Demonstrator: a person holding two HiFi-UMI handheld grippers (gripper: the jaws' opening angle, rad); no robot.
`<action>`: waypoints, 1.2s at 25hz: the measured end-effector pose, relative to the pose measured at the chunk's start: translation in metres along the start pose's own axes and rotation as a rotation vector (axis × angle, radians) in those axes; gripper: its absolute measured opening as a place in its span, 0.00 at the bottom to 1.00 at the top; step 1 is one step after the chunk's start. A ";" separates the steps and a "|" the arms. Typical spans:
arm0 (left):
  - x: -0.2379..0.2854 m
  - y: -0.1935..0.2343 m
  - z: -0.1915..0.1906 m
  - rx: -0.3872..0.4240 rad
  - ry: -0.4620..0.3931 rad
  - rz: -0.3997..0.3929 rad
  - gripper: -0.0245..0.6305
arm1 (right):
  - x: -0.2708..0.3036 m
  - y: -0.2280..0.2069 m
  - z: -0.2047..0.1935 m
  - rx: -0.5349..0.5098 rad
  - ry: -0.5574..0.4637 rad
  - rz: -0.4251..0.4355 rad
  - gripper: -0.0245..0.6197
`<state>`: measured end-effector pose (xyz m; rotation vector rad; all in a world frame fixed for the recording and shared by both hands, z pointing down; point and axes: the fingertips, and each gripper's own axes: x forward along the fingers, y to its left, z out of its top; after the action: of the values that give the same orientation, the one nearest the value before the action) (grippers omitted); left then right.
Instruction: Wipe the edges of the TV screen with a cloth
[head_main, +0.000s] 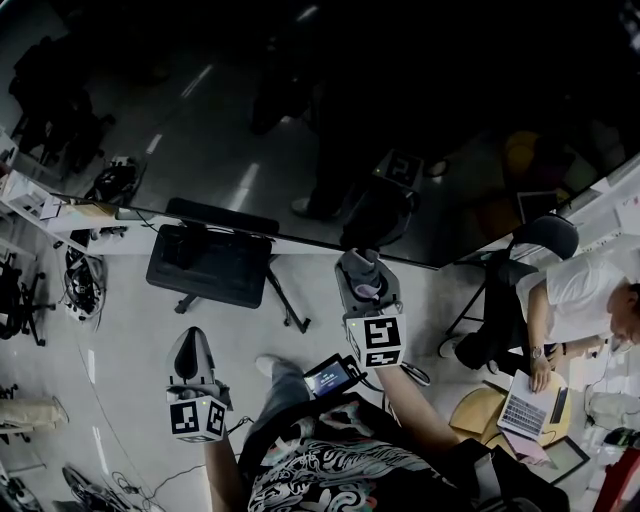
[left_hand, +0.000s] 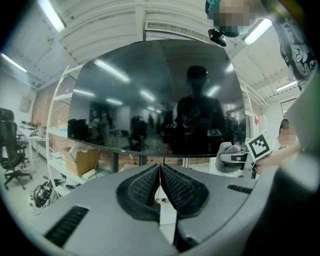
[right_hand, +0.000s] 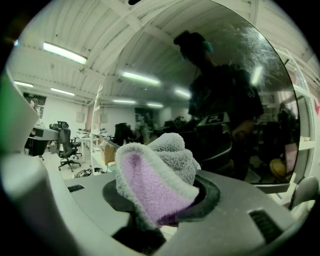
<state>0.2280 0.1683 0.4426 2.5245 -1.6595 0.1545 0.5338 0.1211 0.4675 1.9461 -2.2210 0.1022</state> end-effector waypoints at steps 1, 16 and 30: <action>0.001 0.001 0.000 -0.004 -0.003 0.002 0.06 | 0.001 0.001 0.000 -0.001 0.000 0.003 0.36; 0.010 0.030 -0.001 -0.016 -0.004 0.020 0.06 | 0.021 0.025 0.005 0.005 0.027 0.016 0.36; -0.003 0.066 0.000 -0.042 -0.013 0.096 0.06 | 0.042 0.046 0.009 0.046 0.055 -0.013 0.36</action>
<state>0.1659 0.1450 0.4454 2.4216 -1.7710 0.1106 0.4822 0.0852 0.4696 1.9556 -2.1900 0.2038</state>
